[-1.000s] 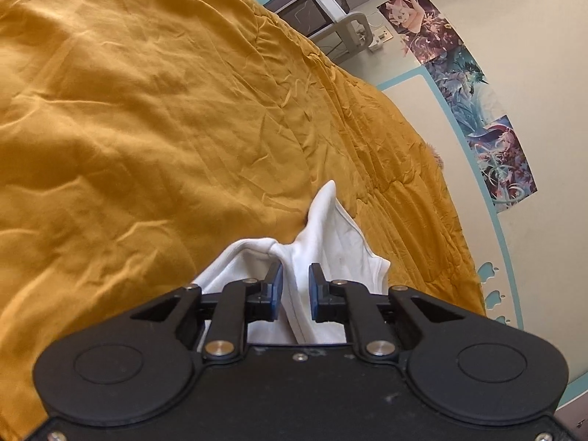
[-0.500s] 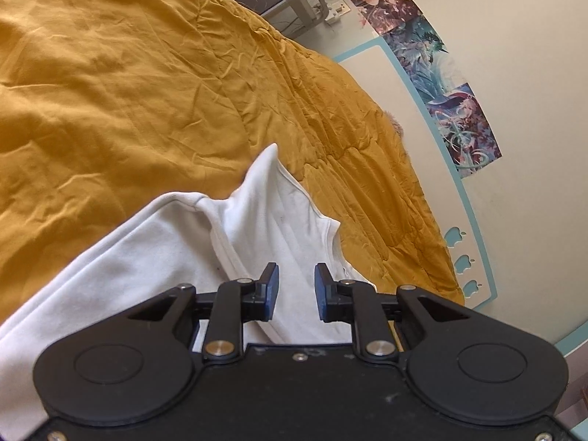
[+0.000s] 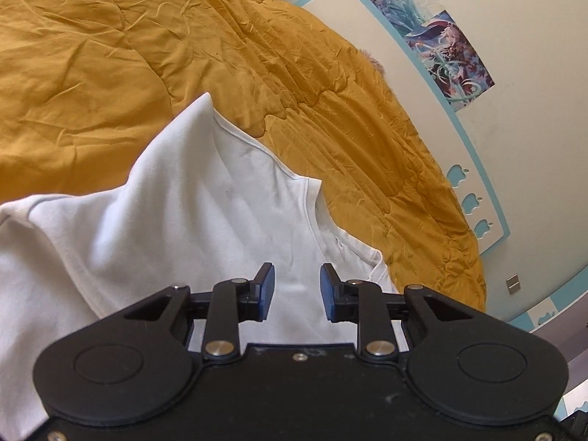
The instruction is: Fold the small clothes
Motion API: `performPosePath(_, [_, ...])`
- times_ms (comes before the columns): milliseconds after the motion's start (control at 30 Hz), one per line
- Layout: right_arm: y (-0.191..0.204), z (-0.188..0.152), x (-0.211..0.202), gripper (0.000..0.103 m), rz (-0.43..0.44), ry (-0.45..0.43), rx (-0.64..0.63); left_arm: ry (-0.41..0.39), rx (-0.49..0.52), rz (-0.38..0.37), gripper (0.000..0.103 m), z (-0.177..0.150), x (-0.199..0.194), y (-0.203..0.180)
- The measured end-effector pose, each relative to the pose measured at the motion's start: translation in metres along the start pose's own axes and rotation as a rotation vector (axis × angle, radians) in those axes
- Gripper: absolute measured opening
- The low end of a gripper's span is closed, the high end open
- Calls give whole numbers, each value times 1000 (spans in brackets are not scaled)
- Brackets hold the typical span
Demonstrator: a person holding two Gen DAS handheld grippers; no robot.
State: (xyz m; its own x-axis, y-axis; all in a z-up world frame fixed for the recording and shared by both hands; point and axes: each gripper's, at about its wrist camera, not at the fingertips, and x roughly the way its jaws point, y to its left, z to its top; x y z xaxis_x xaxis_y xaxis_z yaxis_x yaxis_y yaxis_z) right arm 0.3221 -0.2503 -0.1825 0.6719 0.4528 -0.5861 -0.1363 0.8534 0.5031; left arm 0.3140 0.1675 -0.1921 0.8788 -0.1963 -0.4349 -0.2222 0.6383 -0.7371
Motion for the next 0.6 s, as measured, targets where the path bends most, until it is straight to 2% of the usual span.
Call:
performPosePath(33, [1, 1, 8, 40, 3, 20, -4, 0, -5, 13, 26, 2, 6, 1])
performPosePath(100, [-2, -1, 22, 40, -62, 67, -19, 6, -23, 60, 26, 6, 18, 8])
performPosePath(133, [-6, -3, 26, 30, -110, 76, -26, 2, -28, 100, 26, 9, 22, 13])
performPosePath(200, [-18, -7, 28, 20, -135, 92, -7, -3, -51, 156, 26, 16, 27, 28])
performPosePath(300, [-32, -10, 20, 20, -132, 84, 60, 7, -61, 177, 14, 26, 24, 42])
performPosePath(333, [-32, -10, 17, 20, -135, 84, 67, 8, -68, 163, 12, 29, 19, 44])
performPosePath(400, [-30, -7, 5, 23, -130, 86, 77, 4, -80, 105, 30, 32, 8, 41])
performPosePath(467, [-31, -5, -24, 31, -84, 13, 92, -2, -36, 51, 32, 33, -8, 26])
performPosePath(500, [-37, -5, -41, 41, -74, -26, 110, 6, -16, 18, 34, 32, -14, 17])
performPosePath(533, [-47, -5, -60, 46, -78, -70, 141, 17, -3, -16, 35, 29, -19, 8])
performPosePath(600, [-78, -4, -104, 46, -114, -155, 208, 60, 40, -64, 37, 17, -23, -16])
